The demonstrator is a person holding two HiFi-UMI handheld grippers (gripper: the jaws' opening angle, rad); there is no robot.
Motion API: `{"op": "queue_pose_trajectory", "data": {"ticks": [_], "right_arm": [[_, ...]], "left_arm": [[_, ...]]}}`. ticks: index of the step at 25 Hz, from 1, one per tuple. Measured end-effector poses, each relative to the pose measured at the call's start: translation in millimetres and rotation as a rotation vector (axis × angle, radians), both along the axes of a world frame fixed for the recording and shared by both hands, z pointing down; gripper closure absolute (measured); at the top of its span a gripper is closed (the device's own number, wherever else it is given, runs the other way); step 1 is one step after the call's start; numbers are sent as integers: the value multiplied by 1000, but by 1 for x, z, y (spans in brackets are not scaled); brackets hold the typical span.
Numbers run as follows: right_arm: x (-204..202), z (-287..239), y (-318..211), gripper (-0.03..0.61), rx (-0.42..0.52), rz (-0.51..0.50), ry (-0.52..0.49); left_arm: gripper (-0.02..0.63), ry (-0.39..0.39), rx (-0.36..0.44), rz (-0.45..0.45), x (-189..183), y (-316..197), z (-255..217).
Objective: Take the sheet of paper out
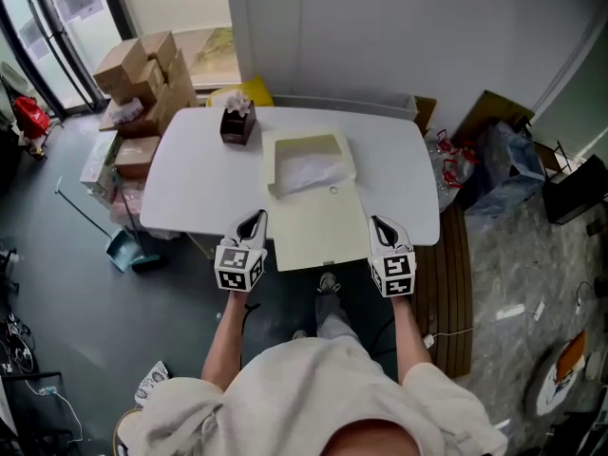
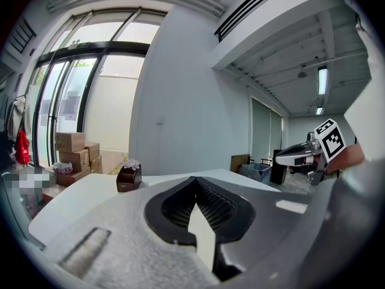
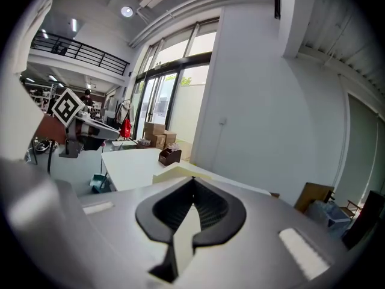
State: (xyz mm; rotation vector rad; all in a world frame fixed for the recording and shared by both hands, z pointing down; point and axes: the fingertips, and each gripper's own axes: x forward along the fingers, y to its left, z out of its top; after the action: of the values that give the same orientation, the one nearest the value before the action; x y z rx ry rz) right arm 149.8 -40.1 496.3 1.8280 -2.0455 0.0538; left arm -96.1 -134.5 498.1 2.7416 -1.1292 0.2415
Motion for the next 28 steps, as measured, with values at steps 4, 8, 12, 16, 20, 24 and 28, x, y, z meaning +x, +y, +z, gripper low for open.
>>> {"op": "queue_pose_trajectory", "data": {"ticks": [4,8,12,16,20,24,28], "right_arm": [[15,7,-32,578,0,-22,-15],[28,9,-71,578,-10,-63,-16],[47,5,-112,578,-19,-104,-14],[65,7,-152,578,-15,-147,-16],[75,11,-186,578,-21,-188,-38],[75,16,-213,578,-30,-233,-69],[71,25,-237,578,-44,-269,-90]], "left_arm": [[612,-27,1,-15,13,-23,2],[612,-82,8,-41,22,-50,5],[612,-93,-6,-94,36,-79,5],[612,-98,-8,-142,49,-109,2],[612,-106,-12,-174,65,-134,-1],[612,-136,-8,-196,77,-151,-1],[612,-152,-23,-222,83,-165,8]]}}
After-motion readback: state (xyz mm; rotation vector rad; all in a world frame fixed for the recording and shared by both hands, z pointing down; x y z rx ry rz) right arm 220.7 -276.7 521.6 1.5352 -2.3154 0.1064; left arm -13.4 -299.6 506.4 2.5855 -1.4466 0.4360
